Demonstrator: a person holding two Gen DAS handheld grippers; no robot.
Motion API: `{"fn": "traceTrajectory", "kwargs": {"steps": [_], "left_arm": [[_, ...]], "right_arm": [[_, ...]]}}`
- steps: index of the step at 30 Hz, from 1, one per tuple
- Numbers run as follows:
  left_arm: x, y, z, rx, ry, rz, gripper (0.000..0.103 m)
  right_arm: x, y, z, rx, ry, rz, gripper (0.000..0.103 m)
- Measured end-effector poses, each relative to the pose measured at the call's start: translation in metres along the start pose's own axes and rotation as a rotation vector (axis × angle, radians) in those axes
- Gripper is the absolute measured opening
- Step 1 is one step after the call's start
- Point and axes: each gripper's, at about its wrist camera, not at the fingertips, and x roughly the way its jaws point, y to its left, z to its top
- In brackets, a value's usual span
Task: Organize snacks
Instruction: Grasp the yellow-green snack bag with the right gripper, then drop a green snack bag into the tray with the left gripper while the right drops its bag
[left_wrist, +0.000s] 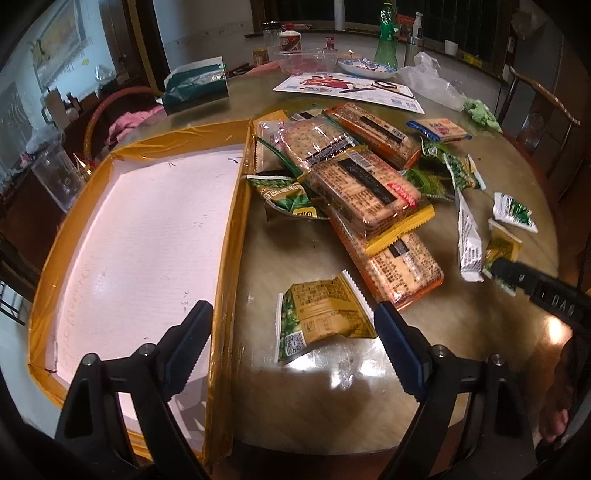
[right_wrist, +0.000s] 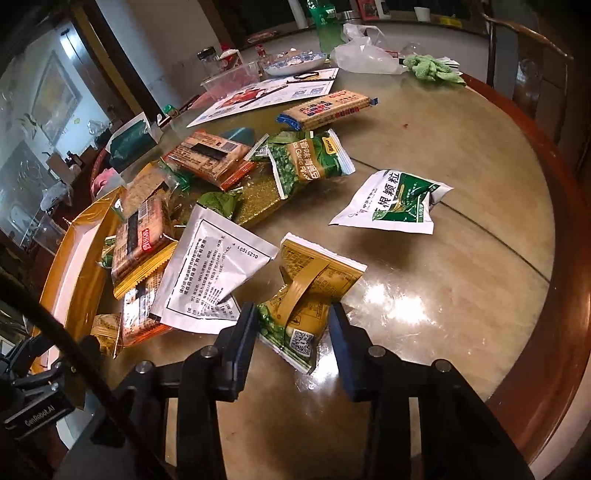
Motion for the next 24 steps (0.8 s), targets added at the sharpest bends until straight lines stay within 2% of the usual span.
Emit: {"fn": "traceTrajectory", "kwargs": {"steps": [1,4,7,13,17,19,21,24], "left_arm": [[0.002,0.002,0.002,-0.005,0.005,-0.011,0.087],[0.007,0.003,0.006,-0.011,0.017,-0.003,0.075],[0.007,0.002,0.008,-0.006,0.022,-0.024,0.075],[-0.008,-0.002,0.006,0.052,0.031,-0.017,0.075],[-0.034,-0.007,0.005,0.067,-0.04,-0.077,0.079],[-0.026,-0.016,0.007,0.1,-0.016,-0.106,0.079],[-0.005,-0.022,0.01,0.128,0.045,-0.069,0.078],[0.013,-0.021,0.009,0.127,0.081,-0.039,0.074]], "right_arm": [[0.0,0.001,-0.001,-0.006,0.0,0.008,0.033],[0.0,0.005,-0.005,-0.027,-0.003,0.012,0.031],[-0.003,0.005,-0.008,-0.034,-0.004,0.024,0.031],[-0.006,0.007,-0.011,-0.038,-0.007,0.027,0.031],[-0.007,0.006,-0.013,-0.026,-0.014,0.032,0.031],[-0.008,0.007,-0.015,-0.022,-0.018,0.032,0.031],[-0.008,0.007,-0.015,-0.022,-0.018,0.032,0.031],[-0.008,0.008,-0.016,-0.023,-0.017,0.034,0.031]]}}
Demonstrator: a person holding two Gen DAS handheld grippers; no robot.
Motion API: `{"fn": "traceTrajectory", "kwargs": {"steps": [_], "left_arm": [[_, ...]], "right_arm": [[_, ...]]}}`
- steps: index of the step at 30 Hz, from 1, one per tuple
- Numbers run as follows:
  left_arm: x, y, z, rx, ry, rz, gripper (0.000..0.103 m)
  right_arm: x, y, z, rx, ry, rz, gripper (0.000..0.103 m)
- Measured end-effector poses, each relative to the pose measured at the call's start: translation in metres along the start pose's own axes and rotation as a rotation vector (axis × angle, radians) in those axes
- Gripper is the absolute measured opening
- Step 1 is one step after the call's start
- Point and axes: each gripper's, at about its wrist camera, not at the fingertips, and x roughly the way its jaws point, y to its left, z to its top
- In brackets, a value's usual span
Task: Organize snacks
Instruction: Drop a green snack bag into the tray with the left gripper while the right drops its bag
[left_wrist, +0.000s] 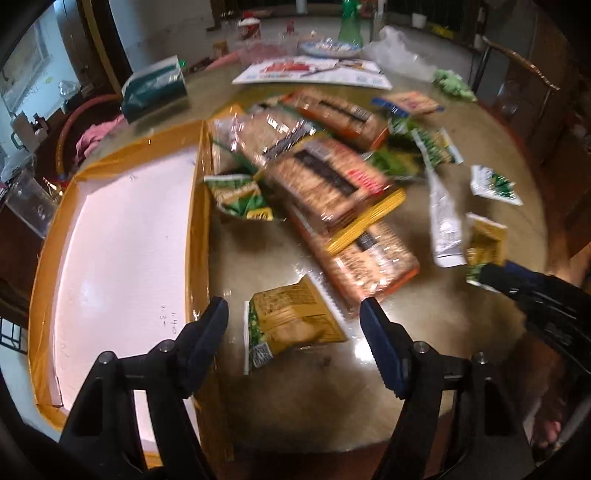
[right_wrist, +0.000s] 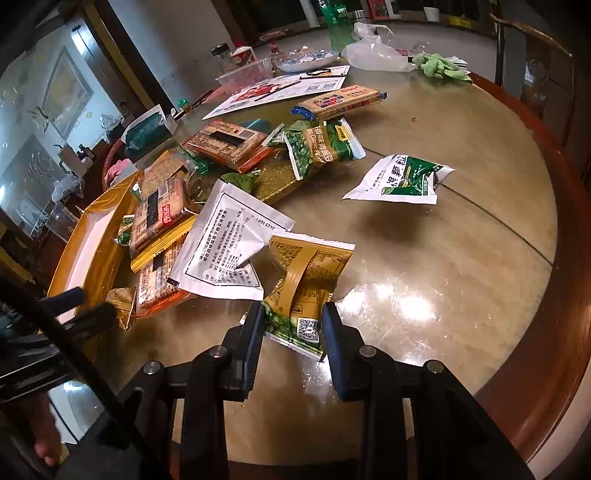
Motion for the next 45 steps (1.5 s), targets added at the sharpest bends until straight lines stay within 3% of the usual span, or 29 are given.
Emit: {"fn": "traceTrajectory", "kwargs": {"steps": [4,9,11,12,15,22,25,30,37,45], "left_arm": [[0.009,0.001,-0.005,0.018,0.044,0.025,0.056],[0.011,0.002,-0.015,0.009,0.05,-0.023,0.051],[0.01,0.001,-0.019,0.002,0.034,-0.02,0.013],[0.009,0.002,-0.02,-0.009,0.024,-0.01,0.013],[0.004,0.01,-0.021,-0.067,0.006,-0.098,0.011],[-0.035,0.025,-0.034,-0.139,-0.093,-0.201,0.011],[-0.055,0.041,-0.041,-0.194,-0.12,-0.233,0.011],[-0.076,0.09,-0.051,-0.295,-0.164,-0.183,0.011],[-0.068,0.15,-0.071,-0.401,-0.134,-0.103,0.011],[-0.049,0.183,-0.089,-0.469,-0.061,-0.099,0.011]], "right_arm": [[0.0,0.0,-0.001,0.001,-0.001,-0.001,0.031],[0.001,0.003,-0.003,-0.014,-0.008,-0.017,0.031],[0.0,0.005,-0.003,-0.023,-0.011,-0.023,0.03],[0.0,0.006,-0.003,-0.026,-0.012,-0.025,0.03],[-0.003,0.007,-0.004,-0.026,-0.02,-0.004,0.028],[-0.02,0.012,-0.004,-0.019,-0.082,0.041,0.027],[-0.03,0.024,-0.001,-0.038,-0.112,0.104,0.027],[-0.042,0.072,-0.003,-0.172,-0.146,0.249,0.027],[-0.008,0.166,-0.006,-0.363,-0.017,0.437,0.027],[0.034,0.24,-0.023,-0.534,0.112,0.364,0.027]]}}
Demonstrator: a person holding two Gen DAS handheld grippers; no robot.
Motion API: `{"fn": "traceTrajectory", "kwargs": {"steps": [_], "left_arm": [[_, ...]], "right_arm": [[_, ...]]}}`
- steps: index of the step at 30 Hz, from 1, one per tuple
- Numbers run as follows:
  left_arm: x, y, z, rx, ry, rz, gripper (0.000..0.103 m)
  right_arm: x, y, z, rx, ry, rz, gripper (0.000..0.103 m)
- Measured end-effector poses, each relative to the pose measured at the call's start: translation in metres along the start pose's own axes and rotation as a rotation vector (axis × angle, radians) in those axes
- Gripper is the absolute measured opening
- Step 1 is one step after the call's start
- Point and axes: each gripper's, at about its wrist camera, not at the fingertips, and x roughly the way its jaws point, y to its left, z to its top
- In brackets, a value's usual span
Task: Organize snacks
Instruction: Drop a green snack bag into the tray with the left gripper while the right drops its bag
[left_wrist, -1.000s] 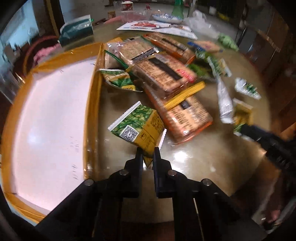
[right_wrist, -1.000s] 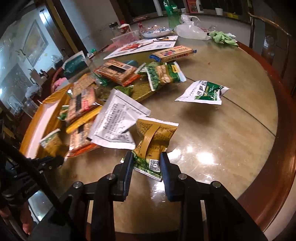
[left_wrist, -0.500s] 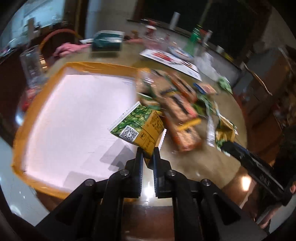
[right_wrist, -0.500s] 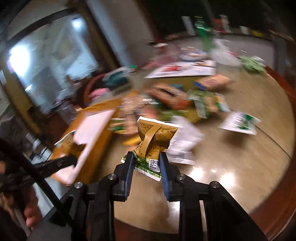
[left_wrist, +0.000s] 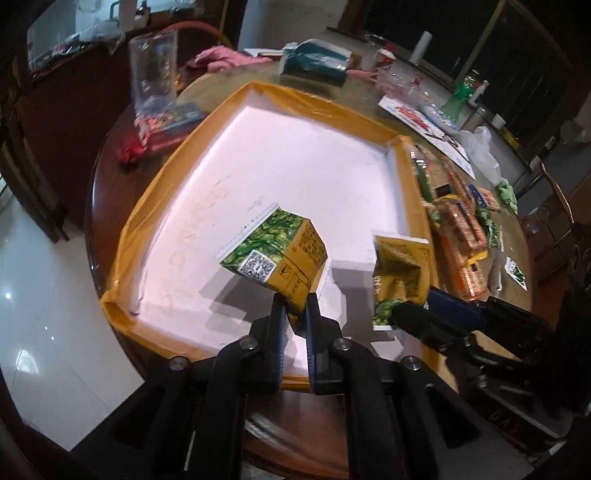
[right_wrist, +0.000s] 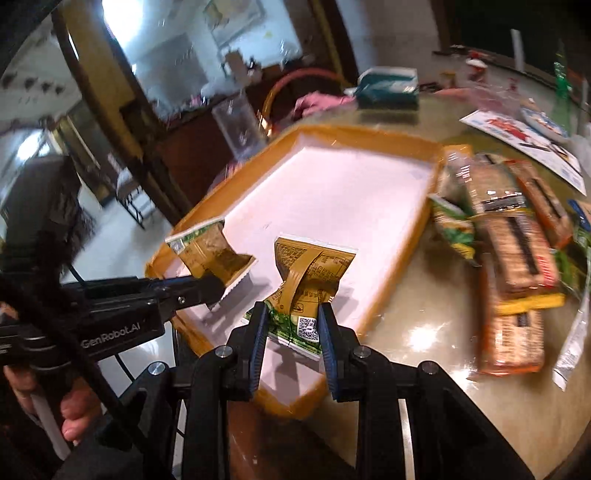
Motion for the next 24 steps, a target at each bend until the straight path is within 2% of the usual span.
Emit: {"fn": "traceTrajectory", "kwargs": {"steps": [6,9,10,11,12,13,14,16,19,22,24], "left_arm": [[0.013,0.017,0.001,-0.039,0.043,0.011,0.011],[0.013,0.017,0.001,-0.021,0.049,0.015,0.012],[0.012,0.016,0.001,-0.017,0.049,0.021,0.017],[0.01,0.016,0.001,-0.013,0.047,0.028,0.03],[0.005,0.014,0.0,-0.007,0.037,0.047,0.042],[0.001,0.015,0.0,-0.004,0.02,0.06,0.064],[-0.004,0.014,0.0,0.0,-0.012,0.073,0.077],[-0.015,0.01,-0.001,0.01,-0.079,0.106,0.078],[-0.021,-0.002,-0.004,0.041,-0.106,0.152,0.078],[-0.029,-0.024,-0.011,0.092,-0.169,0.137,0.078],[-0.033,-0.045,-0.014,0.138,-0.192,0.103,0.078]], "right_arm": [[0.02,0.021,-0.003,-0.095,0.05,-0.103,0.028],[0.024,0.022,-0.007,-0.094,0.06,-0.111,0.028],[0.022,0.021,-0.008,-0.097,0.052,-0.113,0.031],[0.019,0.022,-0.01,-0.091,0.048,-0.108,0.039],[0.018,0.023,-0.008,-0.084,0.041,-0.098,0.041],[0.013,0.022,-0.008,-0.073,0.026,-0.075,0.045],[0.007,0.02,-0.007,-0.061,0.005,-0.055,0.051],[-0.002,0.017,-0.007,-0.047,-0.033,-0.043,0.057],[-0.022,0.007,-0.011,-0.01,-0.09,-0.02,0.058],[-0.043,-0.012,-0.021,0.053,-0.138,-0.006,0.063],[-0.055,-0.03,-0.032,0.108,-0.173,-0.031,0.067]]}}
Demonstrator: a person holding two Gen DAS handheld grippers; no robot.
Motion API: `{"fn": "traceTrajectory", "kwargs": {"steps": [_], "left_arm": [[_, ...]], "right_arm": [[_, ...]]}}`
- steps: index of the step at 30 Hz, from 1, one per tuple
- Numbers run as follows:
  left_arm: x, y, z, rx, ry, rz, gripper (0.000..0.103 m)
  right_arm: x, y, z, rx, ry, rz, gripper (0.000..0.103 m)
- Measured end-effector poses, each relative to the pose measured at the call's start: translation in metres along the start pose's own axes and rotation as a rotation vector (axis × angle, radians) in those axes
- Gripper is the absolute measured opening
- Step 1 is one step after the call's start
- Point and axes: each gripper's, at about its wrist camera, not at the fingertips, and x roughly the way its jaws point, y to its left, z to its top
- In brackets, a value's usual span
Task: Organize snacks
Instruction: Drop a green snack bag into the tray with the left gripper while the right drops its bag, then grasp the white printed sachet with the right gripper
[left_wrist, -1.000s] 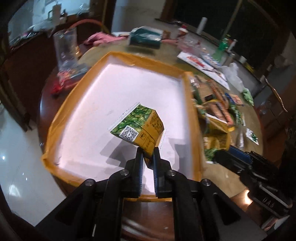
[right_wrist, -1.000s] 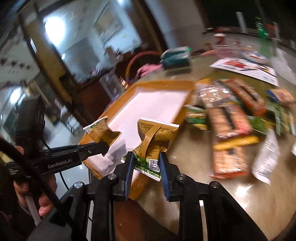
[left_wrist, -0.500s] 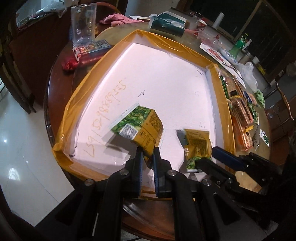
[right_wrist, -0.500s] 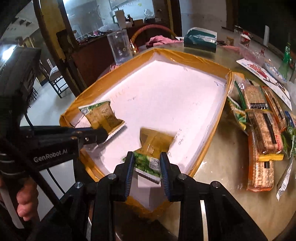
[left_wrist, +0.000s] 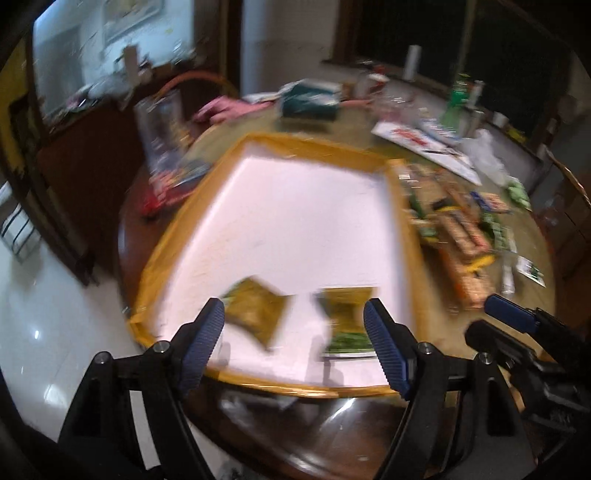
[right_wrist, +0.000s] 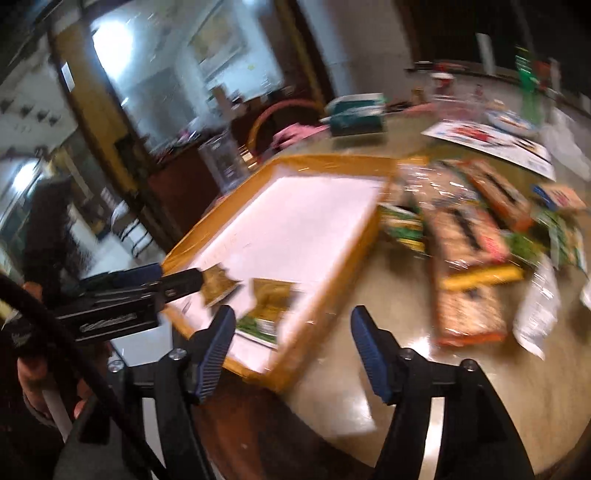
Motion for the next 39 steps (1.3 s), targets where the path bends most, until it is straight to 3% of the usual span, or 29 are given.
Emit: {"fn": "traceTrajectory", "kwargs": {"steps": [4,9,14,22,30,31,34,39], "left_arm": [[-0.003,-0.042,0.002,0.077,-0.013,-0.069,0.081],[0.006,-0.086,0.005,0.14,0.025,-0.131,0.081],[0.013,-0.115,0.003,0.182,0.048,-0.14,0.081],[0.011,-0.115,0.0,0.157,0.052,-0.133,0.081],[0.012,-0.106,-0.001,0.121,0.06,-0.127,0.081],[0.012,-0.105,0.0,0.118,0.059,-0.128,0.081],[0.013,-0.107,0.003,0.108,0.064,-0.137,0.081],[0.021,-0.12,0.015,0.109,0.084,-0.173,0.081]], "right_arm": [[-0.025,-0.041,-0.012,0.101,-0.045,-0.079,0.067],[-0.05,-0.092,-0.025,0.235,-0.061,-0.135,0.068],[-0.066,-0.137,-0.033,0.383,-0.063,-0.17,0.071],[-0.04,-0.171,-0.022,0.533,-0.014,-0.154,0.074],[-0.016,-0.175,-0.005,0.56,0.004,-0.169,0.073],[-0.013,-0.175,-0.003,0.556,0.008,-0.175,0.072],[-0.008,-0.172,0.001,0.518,0.038,-0.222,0.046],[-0.021,-0.166,-0.013,0.446,0.041,-0.254,0.042]]}}
